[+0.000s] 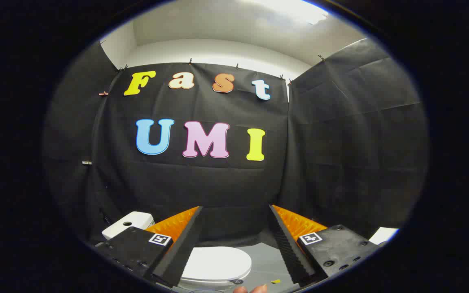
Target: Open the toilet lid.
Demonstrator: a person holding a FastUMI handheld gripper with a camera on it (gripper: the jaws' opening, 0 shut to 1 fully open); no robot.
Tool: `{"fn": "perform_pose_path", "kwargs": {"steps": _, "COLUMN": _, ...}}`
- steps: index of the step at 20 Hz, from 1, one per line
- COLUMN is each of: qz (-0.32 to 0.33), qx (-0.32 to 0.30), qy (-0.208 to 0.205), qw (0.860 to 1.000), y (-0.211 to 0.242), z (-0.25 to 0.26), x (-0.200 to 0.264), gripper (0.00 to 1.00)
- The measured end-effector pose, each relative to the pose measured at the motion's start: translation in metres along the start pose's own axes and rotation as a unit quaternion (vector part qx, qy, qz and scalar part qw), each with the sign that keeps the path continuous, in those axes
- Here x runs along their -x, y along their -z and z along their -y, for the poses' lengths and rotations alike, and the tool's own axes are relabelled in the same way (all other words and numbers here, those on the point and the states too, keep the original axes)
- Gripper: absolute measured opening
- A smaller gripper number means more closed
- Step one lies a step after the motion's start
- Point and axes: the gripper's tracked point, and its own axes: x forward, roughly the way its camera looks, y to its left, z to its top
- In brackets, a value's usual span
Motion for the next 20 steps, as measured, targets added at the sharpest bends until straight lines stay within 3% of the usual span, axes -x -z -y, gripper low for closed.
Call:
{"fn": "perform_pose_path", "kwargs": {"steps": 9, "qz": 0.020, "qx": 0.044, "qy": -0.021, "qw": 0.999, "y": -0.013, "z": -0.018, "x": 0.010, "gripper": 0.98}}
{"fn": "perform_pose_path", "kwargs": {"steps": 20, "qz": 0.035, "qx": 0.049, "qy": -0.044, "qw": 0.997, "y": -0.022, "z": -0.035, "x": 0.014, "gripper": 0.98}}
